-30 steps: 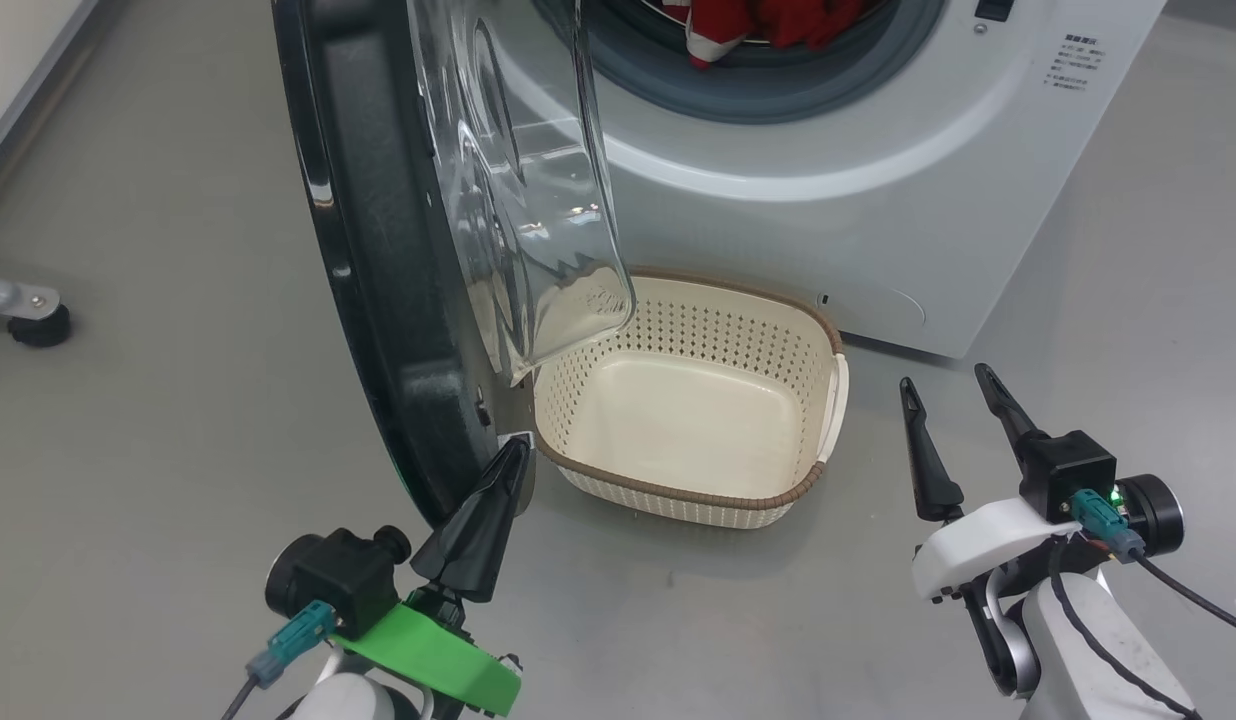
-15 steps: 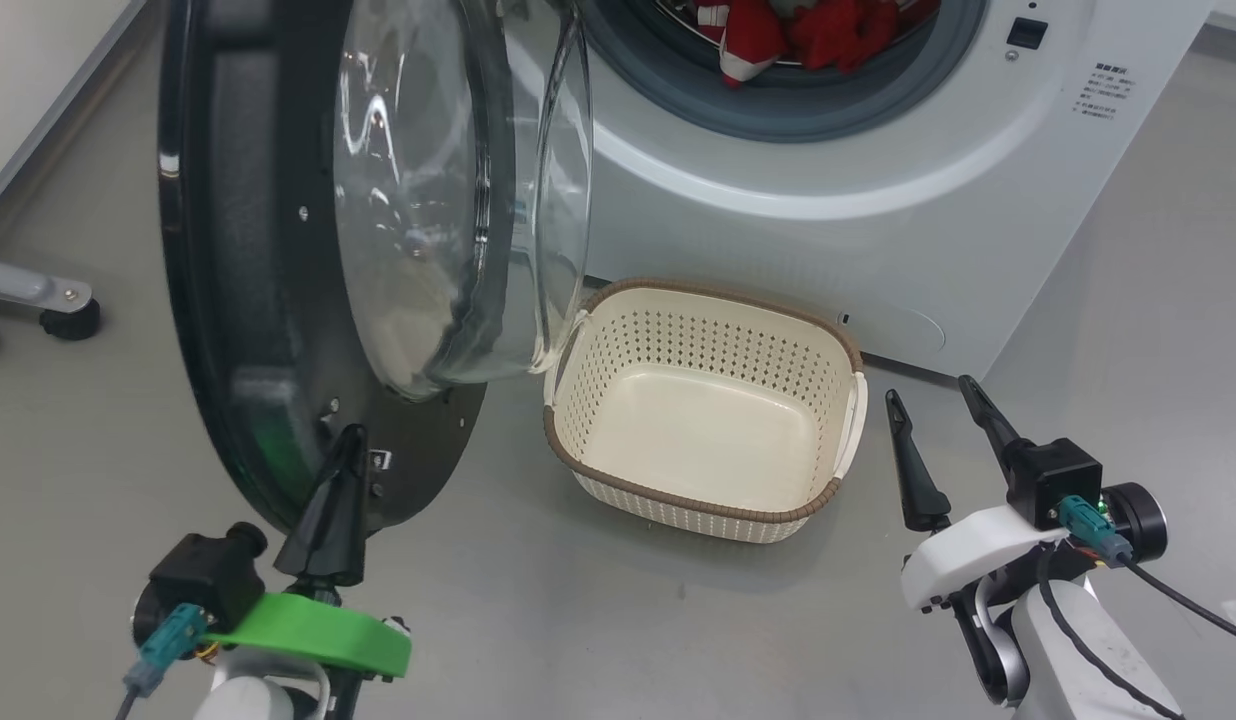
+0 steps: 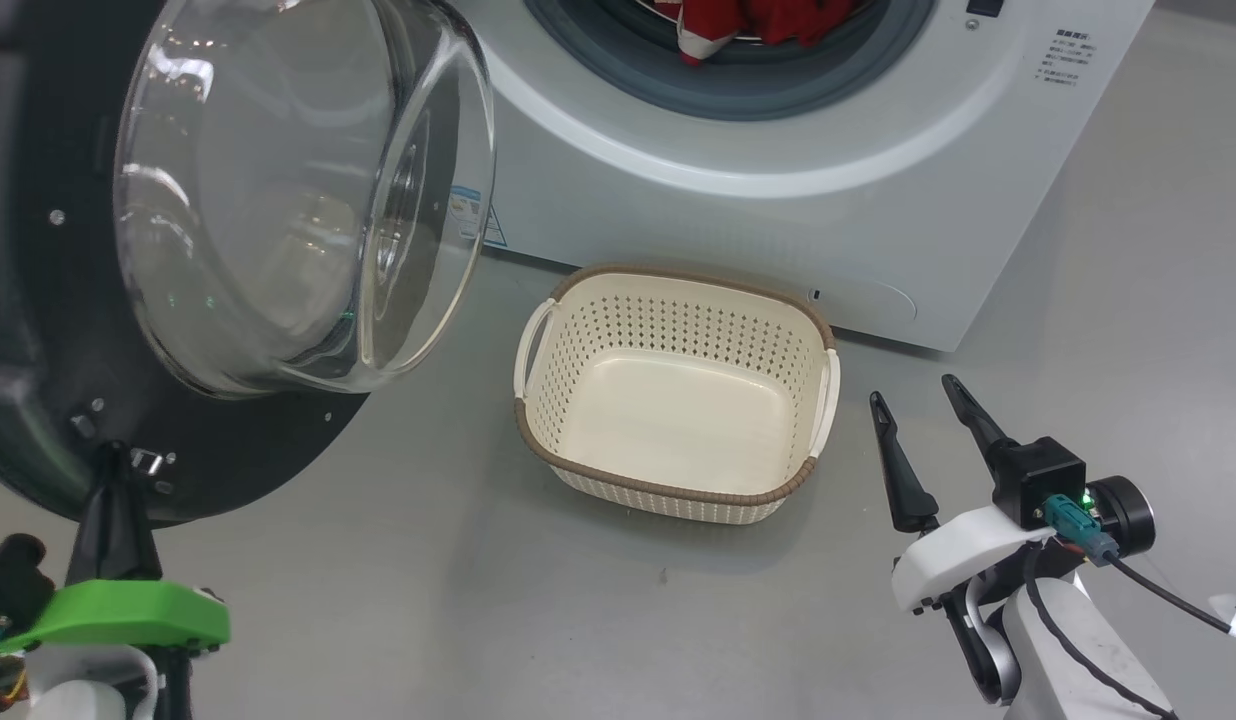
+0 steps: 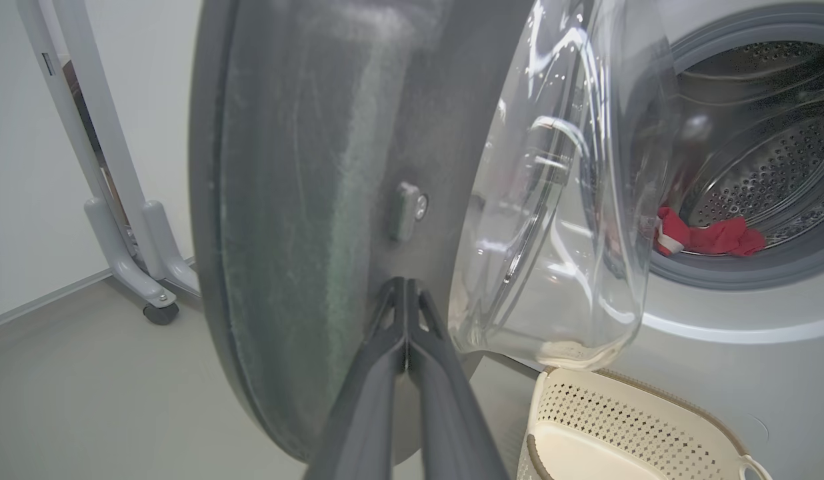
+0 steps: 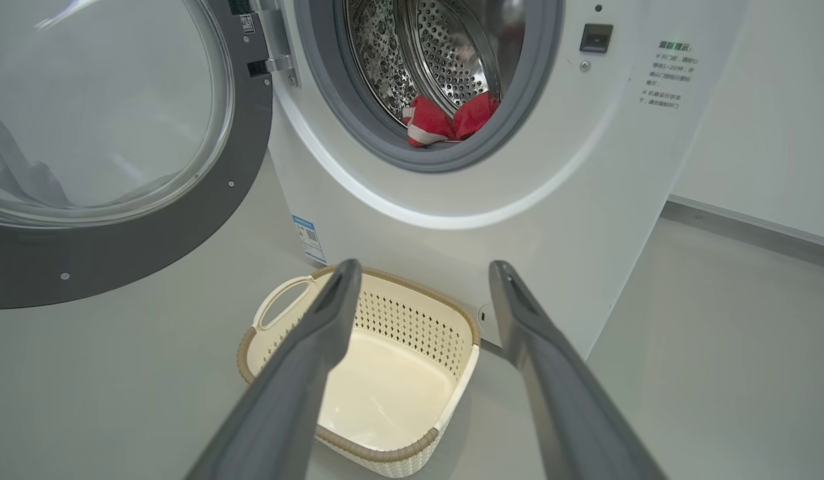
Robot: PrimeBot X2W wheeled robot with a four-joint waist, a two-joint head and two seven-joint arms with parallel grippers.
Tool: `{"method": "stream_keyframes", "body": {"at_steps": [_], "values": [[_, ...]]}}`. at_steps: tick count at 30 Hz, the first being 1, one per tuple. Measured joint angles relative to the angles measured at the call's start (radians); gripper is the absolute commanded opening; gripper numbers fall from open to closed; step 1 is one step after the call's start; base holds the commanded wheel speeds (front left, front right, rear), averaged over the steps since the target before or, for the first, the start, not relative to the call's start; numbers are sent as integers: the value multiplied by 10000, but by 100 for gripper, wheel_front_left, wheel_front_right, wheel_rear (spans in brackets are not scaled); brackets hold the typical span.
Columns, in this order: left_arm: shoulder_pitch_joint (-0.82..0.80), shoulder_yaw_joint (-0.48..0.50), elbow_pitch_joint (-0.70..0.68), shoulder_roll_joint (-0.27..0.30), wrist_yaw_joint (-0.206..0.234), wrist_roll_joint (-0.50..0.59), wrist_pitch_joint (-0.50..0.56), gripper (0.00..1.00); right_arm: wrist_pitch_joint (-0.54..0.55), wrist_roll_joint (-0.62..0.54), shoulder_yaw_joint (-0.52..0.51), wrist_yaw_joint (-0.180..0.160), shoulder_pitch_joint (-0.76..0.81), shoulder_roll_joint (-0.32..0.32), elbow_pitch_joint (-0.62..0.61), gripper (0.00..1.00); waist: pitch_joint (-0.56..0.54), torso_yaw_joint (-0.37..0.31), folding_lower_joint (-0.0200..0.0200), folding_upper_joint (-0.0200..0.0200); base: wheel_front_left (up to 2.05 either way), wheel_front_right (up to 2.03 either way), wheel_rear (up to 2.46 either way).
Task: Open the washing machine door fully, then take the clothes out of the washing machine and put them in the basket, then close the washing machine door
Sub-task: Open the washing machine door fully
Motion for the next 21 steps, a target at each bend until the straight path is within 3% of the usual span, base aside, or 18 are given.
{"method": "stream_keyframes", "body": {"at_steps": [11, 21], "values": [[-972, 825, 926, 635, 203, -63, 0, 0, 0, -59, -151, 69, -195, 0, 12, 100, 289, -535, 0, 0, 0, 0, 0], [-1199, 1045, 1482, 734, 203, -44, 0, 0, 0, -59, -242, 104, -221, 44, 35, 100, 242, -825, 0, 0, 0, 0, 0]]}}
